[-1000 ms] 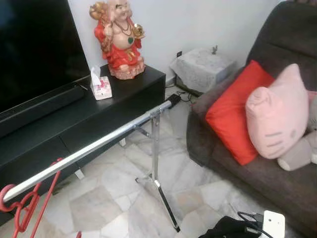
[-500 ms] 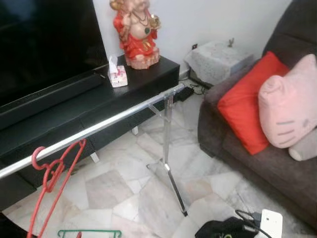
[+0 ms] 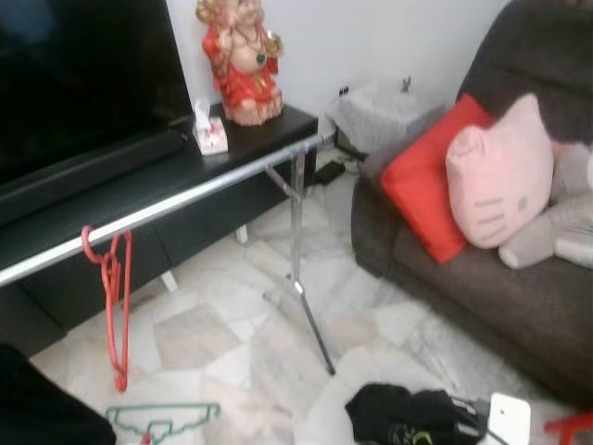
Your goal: Hang hanger
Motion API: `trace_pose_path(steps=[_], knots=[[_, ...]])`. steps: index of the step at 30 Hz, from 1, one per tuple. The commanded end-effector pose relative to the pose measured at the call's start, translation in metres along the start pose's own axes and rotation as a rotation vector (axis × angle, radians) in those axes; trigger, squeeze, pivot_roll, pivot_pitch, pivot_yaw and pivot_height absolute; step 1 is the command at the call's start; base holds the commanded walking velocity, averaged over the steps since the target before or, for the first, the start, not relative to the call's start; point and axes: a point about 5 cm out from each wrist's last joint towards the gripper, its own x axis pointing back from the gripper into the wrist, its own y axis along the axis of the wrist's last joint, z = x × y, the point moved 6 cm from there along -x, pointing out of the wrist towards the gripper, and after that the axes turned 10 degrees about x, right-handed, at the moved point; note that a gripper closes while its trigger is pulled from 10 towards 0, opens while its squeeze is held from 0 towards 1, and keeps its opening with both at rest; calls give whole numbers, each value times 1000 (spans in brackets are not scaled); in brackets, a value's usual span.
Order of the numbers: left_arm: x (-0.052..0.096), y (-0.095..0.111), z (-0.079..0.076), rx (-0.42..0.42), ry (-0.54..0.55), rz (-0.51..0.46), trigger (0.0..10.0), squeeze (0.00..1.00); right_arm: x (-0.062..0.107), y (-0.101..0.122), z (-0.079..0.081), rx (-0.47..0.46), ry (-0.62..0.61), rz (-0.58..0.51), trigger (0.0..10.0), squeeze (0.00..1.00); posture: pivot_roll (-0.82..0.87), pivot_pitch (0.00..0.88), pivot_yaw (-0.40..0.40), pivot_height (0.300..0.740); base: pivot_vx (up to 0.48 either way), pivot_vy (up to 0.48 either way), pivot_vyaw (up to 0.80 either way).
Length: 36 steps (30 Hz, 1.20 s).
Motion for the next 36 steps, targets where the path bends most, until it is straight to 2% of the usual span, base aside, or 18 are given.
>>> trace_pose_path(steps=[1,12,20,27,36], knots=[[1,-5,3,1,8,13,10000,0,1,-4,-4,-11,-13,13,10000,0,-59,0,33,740,-296,0,0],[1,-5,3,0,4,15,10000,0,0,-2,-3,-6,-6,6,10000,0,-57,0,37,740,-298,0,0],[1,-6,3,0,1,17,10000,0,0,1,-1,0,3,-6,10000,0,-56,0,32,740,-299,0,736],[1,-6,3,-4,1,18,10000,0,-1,2,-4,-14,-6,-7,10000,0,-61,0,37,740,-300,0,0],[1,-6,4,-13,0,18,10000,0,-4,14,-5,-16,-10,-42,10000,0,-67,0,42,740,-300,0,0]])
